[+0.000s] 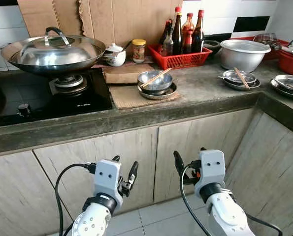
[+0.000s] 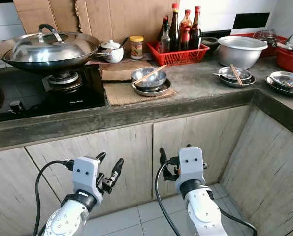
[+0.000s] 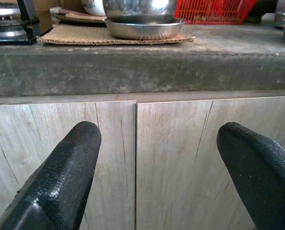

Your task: Kitchen organization

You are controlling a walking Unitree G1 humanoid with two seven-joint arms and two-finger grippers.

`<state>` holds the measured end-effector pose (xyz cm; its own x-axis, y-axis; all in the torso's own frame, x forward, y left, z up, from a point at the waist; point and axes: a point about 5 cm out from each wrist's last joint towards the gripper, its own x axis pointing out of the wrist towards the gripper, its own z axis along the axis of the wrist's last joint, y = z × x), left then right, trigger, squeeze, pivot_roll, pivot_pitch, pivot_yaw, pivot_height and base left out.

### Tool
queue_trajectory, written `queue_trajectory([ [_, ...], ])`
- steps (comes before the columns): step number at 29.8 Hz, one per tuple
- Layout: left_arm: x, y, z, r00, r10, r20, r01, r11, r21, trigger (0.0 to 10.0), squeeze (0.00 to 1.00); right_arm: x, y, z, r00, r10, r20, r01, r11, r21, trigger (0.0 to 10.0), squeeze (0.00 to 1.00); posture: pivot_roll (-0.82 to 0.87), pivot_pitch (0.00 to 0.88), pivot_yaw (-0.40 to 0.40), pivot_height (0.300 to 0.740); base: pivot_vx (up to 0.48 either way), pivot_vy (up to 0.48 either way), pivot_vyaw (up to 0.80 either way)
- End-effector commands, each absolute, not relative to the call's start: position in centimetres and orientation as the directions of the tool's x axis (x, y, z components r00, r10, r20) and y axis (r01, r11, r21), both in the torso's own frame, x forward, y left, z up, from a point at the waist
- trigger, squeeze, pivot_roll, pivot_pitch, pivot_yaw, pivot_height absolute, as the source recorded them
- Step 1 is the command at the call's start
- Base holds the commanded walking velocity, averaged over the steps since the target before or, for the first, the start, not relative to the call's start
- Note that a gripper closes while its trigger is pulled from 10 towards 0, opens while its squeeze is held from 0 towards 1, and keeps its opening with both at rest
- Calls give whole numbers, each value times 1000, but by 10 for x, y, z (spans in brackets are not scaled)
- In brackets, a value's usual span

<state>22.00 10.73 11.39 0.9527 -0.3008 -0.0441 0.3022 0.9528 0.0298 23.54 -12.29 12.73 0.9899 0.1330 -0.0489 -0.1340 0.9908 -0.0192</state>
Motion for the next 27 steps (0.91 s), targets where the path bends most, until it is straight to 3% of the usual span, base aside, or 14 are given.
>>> queue_trajectory([
  [1,221,108,114,951,-304,-48,306,951,44,10000,0,238,-123,129,990,135,-33,-135,991,-18,10000,0,36,0,-34,740,345,0,0],
  [27,219,103,114,944,-327,-48,329,943,48,10000,0,240,-117,129,985,170,-17,-170,985,-20,10000,0,39,0,-31,740,364,0,0],
])
